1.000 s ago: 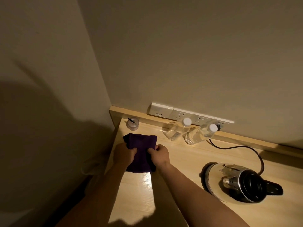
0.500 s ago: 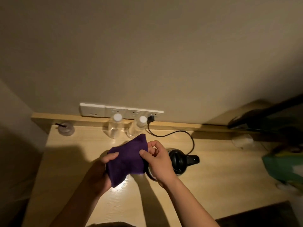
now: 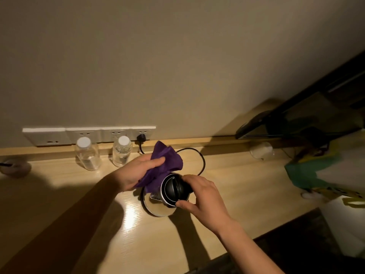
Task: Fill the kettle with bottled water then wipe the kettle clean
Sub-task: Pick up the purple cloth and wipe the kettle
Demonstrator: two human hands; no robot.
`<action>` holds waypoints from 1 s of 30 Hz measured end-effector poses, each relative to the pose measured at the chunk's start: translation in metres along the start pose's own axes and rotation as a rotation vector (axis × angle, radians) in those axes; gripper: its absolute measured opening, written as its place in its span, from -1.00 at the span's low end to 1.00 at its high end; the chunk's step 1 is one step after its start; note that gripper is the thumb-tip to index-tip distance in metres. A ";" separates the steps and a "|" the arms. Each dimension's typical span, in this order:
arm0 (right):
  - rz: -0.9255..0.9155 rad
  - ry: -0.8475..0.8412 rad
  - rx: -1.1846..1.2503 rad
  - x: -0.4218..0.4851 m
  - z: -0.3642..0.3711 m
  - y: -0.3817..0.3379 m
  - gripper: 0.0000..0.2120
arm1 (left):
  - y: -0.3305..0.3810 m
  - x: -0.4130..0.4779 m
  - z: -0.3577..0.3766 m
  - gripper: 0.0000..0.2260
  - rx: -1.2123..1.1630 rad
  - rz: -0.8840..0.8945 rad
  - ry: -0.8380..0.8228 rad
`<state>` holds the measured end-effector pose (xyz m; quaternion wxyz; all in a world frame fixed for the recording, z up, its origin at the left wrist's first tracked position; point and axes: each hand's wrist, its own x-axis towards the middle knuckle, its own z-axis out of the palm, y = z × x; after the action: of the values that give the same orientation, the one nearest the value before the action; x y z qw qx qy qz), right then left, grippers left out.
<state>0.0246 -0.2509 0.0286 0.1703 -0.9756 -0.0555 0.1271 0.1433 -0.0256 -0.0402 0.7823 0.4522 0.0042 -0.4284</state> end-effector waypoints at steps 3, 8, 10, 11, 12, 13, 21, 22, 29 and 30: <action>-0.015 -0.018 -0.025 0.005 -0.002 0.003 -0.35 | 0.023 0.018 -0.009 -0.65 -0.072 0.083 0.042; -0.016 -0.058 -0.004 0.008 -0.004 0.005 -0.31 | 0.043 0.036 -0.016 -0.67 0.380 0.095 -0.036; -0.019 -0.065 -0.006 0.009 -0.004 0.006 -0.29 | 0.027 0.043 -0.009 -0.64 0.598 -0.070 -0.221; -0.019 -0.068 -0.006 0.008 -0.003 0.006 -0.28 | 0.017 0.045 -0.005 -0.61 0.607 -0.155 -0.306; -0.018 -0.068 -0.006 0.008 -0.003 0.006 -0.28 | 0.007 0.048 -0.002 -0.59 0.580 -0.205 -0.354; -0.016 -0.069 -0.007 0.008 -0.003 0.006 -0.28 | -0.001 0.052 0.000 -0.58 0.542 -0.225 -0.371; 0.002 -0.068 -0.003 0.008 -0.003 0.005 -0.26 | -0.007 0.084 0.017 -0.63 0.609 -0.293 -0.371; 0.003 -0.068 -0.005 0.007 -0.003 0.005 -0.26 | -0.009 0.081 0.016 -0.66 0.597 -0.264 -0.357; 0.039 -0.067 -0.004 0.004 0.000 0.000 -0.29 | -0.067 0.008 -0.019 -0.56 0.140 -0.106 0.101; 0.043 -0.064 -0.006 0.004 0.001 -0.001 -0.29 | -0.078 -0.005 -0.019 -0.59 0.081 -0.079 0.133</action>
<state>0.0277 -0.2491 0.0267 0.1626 -0.9725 -0.0401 0.1619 0.0949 -0.0259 -0.1039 0.7437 0.5105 0.0567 -0.4279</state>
